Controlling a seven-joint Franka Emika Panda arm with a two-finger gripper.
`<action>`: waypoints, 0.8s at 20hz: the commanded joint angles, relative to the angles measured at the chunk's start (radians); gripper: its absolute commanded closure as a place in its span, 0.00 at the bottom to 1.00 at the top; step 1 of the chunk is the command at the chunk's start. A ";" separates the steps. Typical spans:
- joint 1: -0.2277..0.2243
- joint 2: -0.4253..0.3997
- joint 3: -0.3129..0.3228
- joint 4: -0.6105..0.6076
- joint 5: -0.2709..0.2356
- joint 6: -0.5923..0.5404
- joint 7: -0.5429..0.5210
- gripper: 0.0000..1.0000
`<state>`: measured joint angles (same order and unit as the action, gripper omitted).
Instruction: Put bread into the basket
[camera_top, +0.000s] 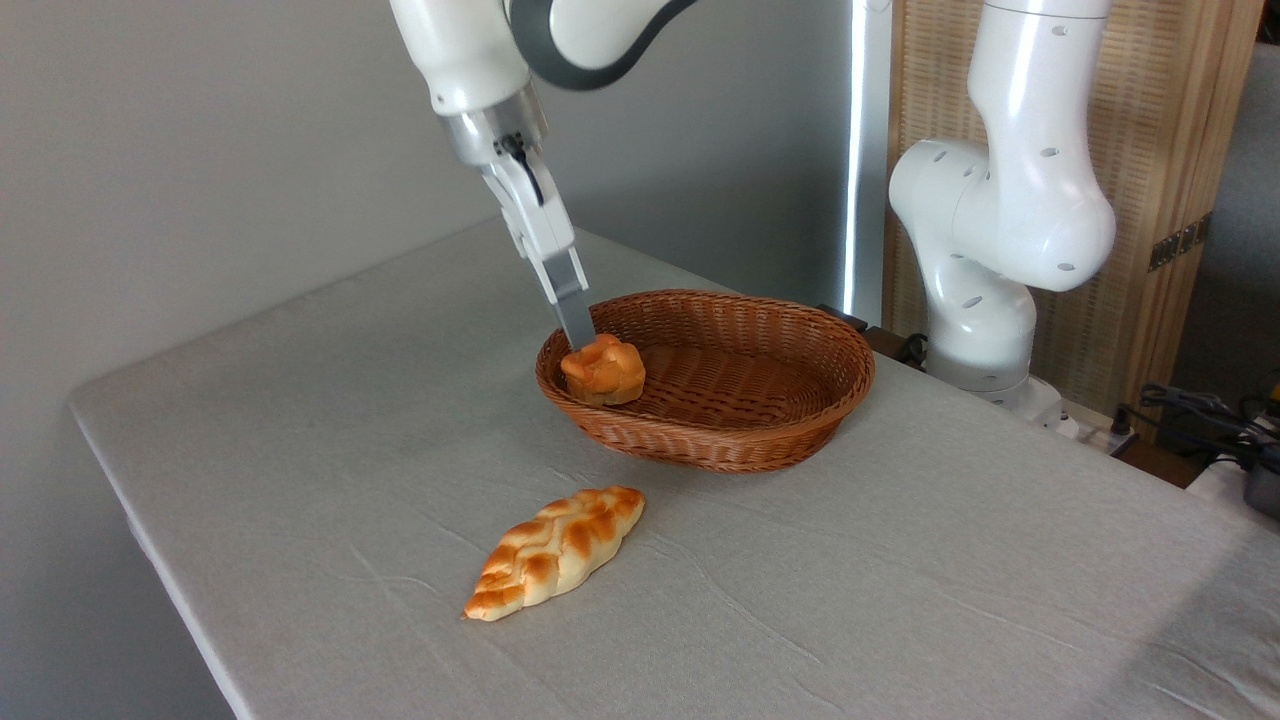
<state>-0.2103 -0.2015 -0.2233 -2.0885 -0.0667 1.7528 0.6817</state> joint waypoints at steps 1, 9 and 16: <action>-0.001 -0.009 0.111 0.117 -0.027 -0.007 -0.002 0.00; 0.002 0.048 0.340 0.344 -0.018 -0.056 0.024 0.00; 0.040 0.160 0.349 0.545 -0.016 -0.205 0.044 0.00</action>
<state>-0.1795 -0.1310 0.1307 -1.6709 -0.0716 1.6339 0.7189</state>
